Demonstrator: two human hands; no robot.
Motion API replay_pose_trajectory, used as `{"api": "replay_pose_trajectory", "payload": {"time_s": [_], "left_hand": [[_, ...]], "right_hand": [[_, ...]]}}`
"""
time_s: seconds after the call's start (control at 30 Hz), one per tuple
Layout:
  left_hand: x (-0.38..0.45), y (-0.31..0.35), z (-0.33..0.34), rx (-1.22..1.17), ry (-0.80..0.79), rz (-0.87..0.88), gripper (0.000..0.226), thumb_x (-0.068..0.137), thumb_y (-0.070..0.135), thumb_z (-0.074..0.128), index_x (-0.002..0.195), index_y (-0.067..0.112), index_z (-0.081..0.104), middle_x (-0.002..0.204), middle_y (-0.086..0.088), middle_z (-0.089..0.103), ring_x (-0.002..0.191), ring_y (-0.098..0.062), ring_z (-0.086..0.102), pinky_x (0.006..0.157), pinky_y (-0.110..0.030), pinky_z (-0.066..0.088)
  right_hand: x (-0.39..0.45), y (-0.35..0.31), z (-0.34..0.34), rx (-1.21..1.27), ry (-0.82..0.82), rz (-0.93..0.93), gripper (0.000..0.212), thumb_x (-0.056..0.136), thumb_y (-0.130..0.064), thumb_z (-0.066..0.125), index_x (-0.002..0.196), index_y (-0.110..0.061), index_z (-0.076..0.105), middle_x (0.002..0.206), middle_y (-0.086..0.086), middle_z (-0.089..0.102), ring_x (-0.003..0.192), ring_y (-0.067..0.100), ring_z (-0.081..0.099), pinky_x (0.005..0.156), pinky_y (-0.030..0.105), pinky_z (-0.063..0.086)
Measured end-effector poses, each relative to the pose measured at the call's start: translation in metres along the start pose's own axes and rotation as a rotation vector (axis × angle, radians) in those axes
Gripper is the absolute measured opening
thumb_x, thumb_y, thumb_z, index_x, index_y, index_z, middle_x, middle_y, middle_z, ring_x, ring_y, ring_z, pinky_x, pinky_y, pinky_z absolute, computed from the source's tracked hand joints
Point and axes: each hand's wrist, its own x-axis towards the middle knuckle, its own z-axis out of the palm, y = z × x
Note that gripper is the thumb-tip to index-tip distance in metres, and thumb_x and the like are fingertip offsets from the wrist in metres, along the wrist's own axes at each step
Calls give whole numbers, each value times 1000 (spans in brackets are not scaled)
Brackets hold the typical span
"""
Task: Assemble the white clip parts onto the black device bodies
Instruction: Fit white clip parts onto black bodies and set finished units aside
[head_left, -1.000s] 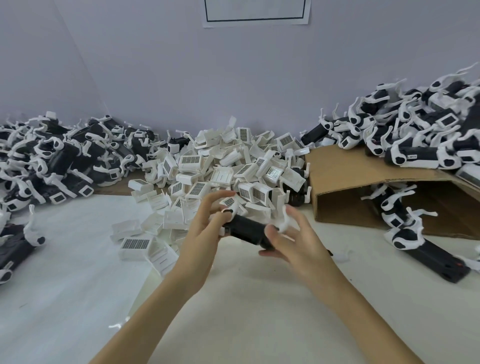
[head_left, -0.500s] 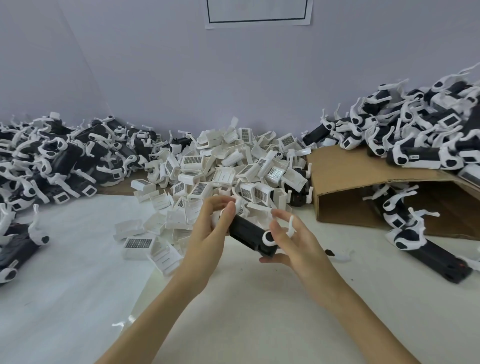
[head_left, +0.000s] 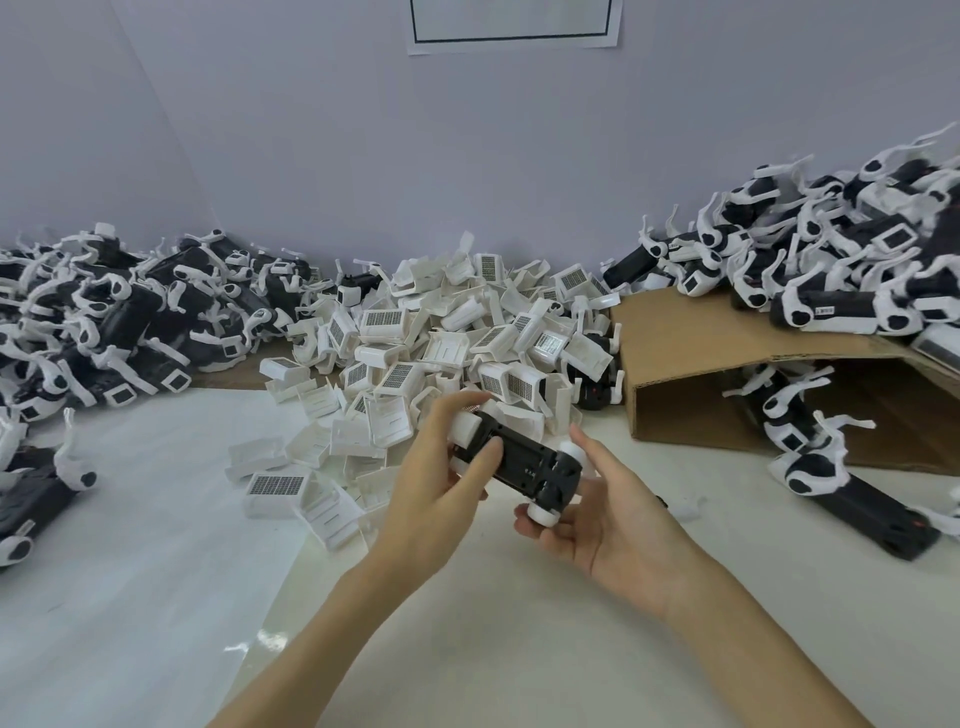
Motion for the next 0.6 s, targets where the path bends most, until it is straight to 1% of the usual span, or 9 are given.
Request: {"api": "replay_pose_trajectory", "payload": {"time_s": [0.1, 0.17, 0.2, 0.23, 0.3, 0.37, 0.43, 0.5, 0.6], "left_hand": [[-1, -1, -1, -5, 0, -6, 25, 109, 40, 53, 134, 42, 54, 95, -10, 69, 72, -26, 67, 76, -35, 58], [0, 0, -4, -60, -26, -28, 29, 110, 44, 47, 138, 41, 54, 89, -19, 66, 70, -28, 67, 74, -30, 57], [1, 2, -8, -93, -60, -38, 35, 107, 47, 49, 142, 42, 53, 86, -19, 65, 69, -27, 67, 74, -30, 57], [1, 3, -12, -112, -104, -36, 42, 103, 48, 54, 146, 44, 50, 83, -17, 65, 69, -26, 66, 75, -33, 57], [3, 3, -18, -77, -173, 9, 55, 98, 44, 67, 150, 48, 48, 78, -2, 64, 68, -22, 63, 71, -41, 56], [5, 5, -20, -32, -168, 63, 58, 89, 42, 79, 143, 47, 58, 78, 13, 64, 67, -15, 59, 65, -41, 52], [7, 6, -21, -37, -116, 86, 54, 79, 45, 87, 131, 41, 69, 88, 8, 64, 70, -13, 54, 66, -46, 49], [8, 7, -22, -15, -88, 118, 50, 75, 48, 88, 121, 38, 72, 106, 5, 60, 80, -14, 56, 74, -45, 50], [7, 7, -21, -45, -151, 147, 51, 82, 45, 84, 127, 27, 68, 124, 2, 64, 115, -24, 64, 98, -37, 52]], "right_hand": [[2, 1, -1, 4, 16, 10, 72, 73, -62, 78, 118, -6, 69, 92, 27, 69, 74, 36, 73, 48, 31, 58], [2, 1, -3, -33, 39, 32, 74, 79, -67, 69, 121, -6, 68, 87, 26, 69, 60, 27, 68, 44, 27, 55], [2, 0, -4, -55, 54, 41, 75, 84, -69, 62, 125, -6, 66, 83, 25, 69, 53, 23, 64, 42, 25, 52], [2, 0, -7, -78, 72, 47, 78, 89, -71, 55, 130, -5, 64, 79, 23, 68, 48, 20, 59, 39, 23, 48], [2, -1, -11, -116, 94, 65, 84, 94, -72, 45, 136, -1, 61, 69, 18, 63, 40, 16, 49, 33, 21, 37], [1, -3, -13, -119, 67, 97, 87, 90, -71, 46, 133, 3, 64, 61, 12, 55, 35, 13, 38, 30, 18, 26], [-1, -3, -15, -108, 17, 141, 85, 84, -71, 50, 126, 1, 69, 56, 7, 45, 31, 11, 29, 29, 16, 18], [-3, -3, -15, -103, -28, 168, 86, 87, -76, 46, 124, -2, 71, 55, 5, 41, 29, 9, 27, 29, 15, 14], [-1, 0, -15, -57, -80, 145, 97, 90, -83, 37, 132, -2, 67, 57, 10, 48, 30, 11, 33, 28, 15, 19]]}}
